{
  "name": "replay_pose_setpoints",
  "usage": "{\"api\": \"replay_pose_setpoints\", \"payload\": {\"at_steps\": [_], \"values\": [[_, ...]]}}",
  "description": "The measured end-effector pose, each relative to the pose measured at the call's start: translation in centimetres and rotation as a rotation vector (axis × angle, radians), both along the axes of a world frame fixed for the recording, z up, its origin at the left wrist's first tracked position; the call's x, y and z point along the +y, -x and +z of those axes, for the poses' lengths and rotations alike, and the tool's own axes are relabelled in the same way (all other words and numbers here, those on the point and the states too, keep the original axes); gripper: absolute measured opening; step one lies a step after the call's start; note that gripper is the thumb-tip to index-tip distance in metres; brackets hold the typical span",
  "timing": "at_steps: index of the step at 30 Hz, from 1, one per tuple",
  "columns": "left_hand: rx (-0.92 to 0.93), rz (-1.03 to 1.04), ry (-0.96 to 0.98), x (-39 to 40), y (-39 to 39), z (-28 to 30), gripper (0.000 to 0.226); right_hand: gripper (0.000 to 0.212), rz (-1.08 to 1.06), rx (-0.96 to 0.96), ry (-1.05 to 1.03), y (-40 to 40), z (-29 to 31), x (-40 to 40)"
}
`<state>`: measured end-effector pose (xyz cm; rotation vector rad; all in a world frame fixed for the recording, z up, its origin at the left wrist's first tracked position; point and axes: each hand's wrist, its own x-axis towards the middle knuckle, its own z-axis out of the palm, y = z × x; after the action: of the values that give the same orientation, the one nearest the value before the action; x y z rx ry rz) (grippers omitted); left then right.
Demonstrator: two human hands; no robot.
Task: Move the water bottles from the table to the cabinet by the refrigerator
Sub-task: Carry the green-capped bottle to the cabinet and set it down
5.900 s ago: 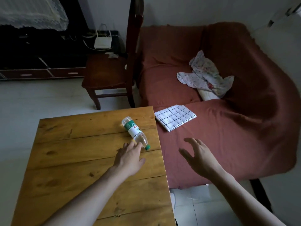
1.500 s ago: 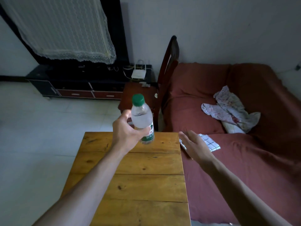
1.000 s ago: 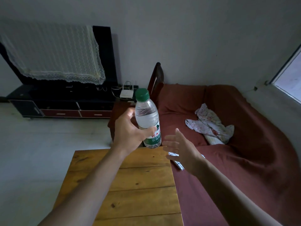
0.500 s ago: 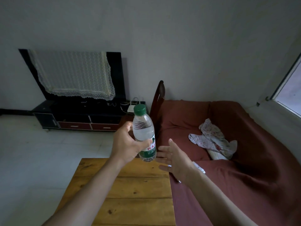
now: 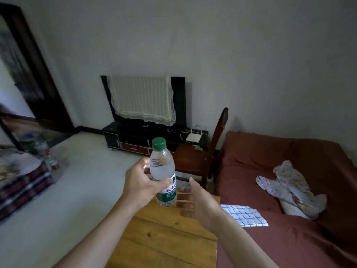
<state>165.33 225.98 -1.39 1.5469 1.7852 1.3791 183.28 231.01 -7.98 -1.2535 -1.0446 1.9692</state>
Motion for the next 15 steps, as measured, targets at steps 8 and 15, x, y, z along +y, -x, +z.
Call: {"api": "replay_pose_setpoints", "payload": {"at_steps": [8, 15], "values": [[-0.005, 0.246, -0.013, -6.8, 8.2, 1.6, 0.050, 0.057, 0.149, -0.011, -0.044, 9.7, 2.1, -3.4], [-0.050, 0.400, -0.026, -14.8, 20.9, 1.5, 0.052, 0.060, 0.309, -0.026, -0.057, 23.8, 2.7, -9.3]]}}
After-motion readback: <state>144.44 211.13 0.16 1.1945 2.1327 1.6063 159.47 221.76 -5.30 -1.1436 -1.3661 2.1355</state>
